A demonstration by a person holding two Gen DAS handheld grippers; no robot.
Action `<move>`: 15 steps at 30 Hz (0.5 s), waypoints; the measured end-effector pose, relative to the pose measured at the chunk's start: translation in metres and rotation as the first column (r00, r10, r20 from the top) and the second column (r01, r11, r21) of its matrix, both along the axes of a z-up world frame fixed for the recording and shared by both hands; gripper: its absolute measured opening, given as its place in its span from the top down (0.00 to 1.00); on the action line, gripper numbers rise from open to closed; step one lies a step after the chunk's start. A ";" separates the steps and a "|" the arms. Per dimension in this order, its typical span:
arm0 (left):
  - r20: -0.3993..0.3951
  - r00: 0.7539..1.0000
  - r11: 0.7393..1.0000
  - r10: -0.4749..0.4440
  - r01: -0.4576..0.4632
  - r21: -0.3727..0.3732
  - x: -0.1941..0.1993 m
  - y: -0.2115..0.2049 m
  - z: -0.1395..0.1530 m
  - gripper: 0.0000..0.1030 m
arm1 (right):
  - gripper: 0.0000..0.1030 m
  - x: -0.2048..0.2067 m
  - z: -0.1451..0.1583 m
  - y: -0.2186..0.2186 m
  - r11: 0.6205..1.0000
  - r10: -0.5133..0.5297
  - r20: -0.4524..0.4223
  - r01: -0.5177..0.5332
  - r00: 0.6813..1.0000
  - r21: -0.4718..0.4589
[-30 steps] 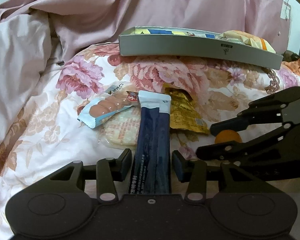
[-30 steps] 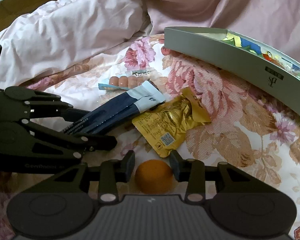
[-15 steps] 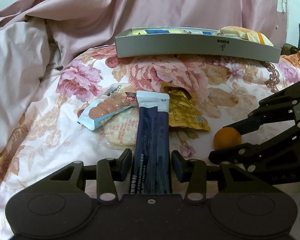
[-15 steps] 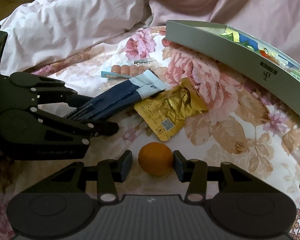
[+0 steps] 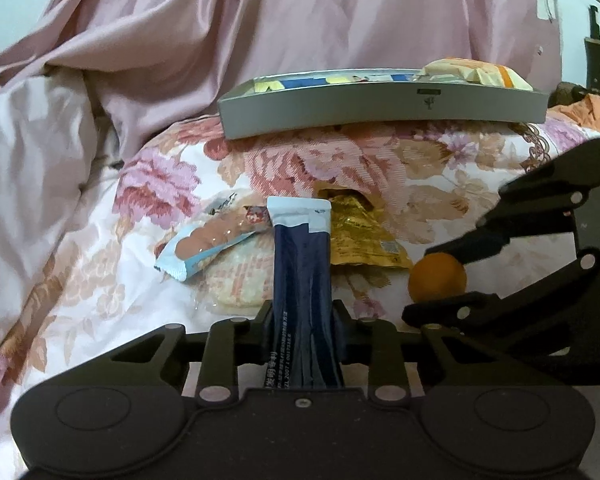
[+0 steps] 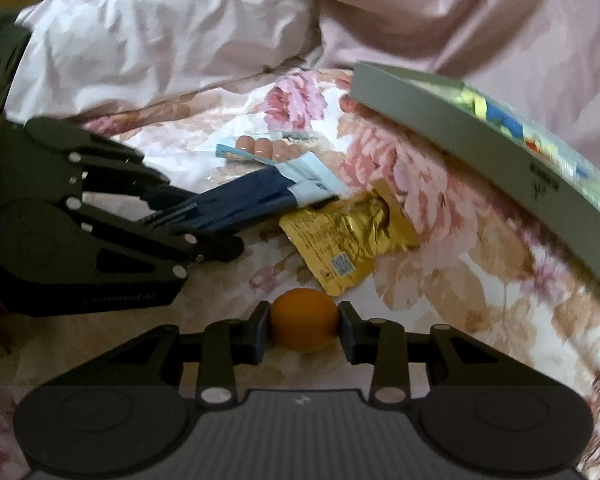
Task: Organize snacks
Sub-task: 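Carry blue stick pack to tray with left gripper while right carries orange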
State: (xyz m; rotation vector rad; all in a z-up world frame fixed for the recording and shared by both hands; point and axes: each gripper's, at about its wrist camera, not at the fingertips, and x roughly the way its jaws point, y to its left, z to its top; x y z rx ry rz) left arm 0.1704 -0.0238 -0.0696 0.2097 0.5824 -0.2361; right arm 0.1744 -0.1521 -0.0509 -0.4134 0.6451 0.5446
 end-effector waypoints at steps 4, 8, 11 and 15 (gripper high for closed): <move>0.047 0.999 1.000 -0.012 0.011 0.022 -0.004 -0.004 0.002 0.72 | 0.62 -0.008 -0.001 0.007 0.998 0.028 0.078 -0.023 0.997 -0.066; 0.101 0.995 0.999 -0.016 0.012 0.040 -0.009 -0.007 0.006 0.72 | 0.62 -0.012 0.000 0.010 0.994 0.030 0.154 -0.013 0.988 -0.113; 0.129 0.992 0.999 -0.005 0.001 0.033 -0.010 -0.007 0.009 0.72 | 0.62 -0.012 0.003 0.009 0.993 0.025 0.195 -0.002 0.980 -0.115; 0.160 0.987 1.000 0.022 -0.020 -0.012 -0.009 -0.006 0.016 0.72 | 0.62 -0.011 0.010 0.007 0.995 0.007 0.237 0.016 0.971 -0.097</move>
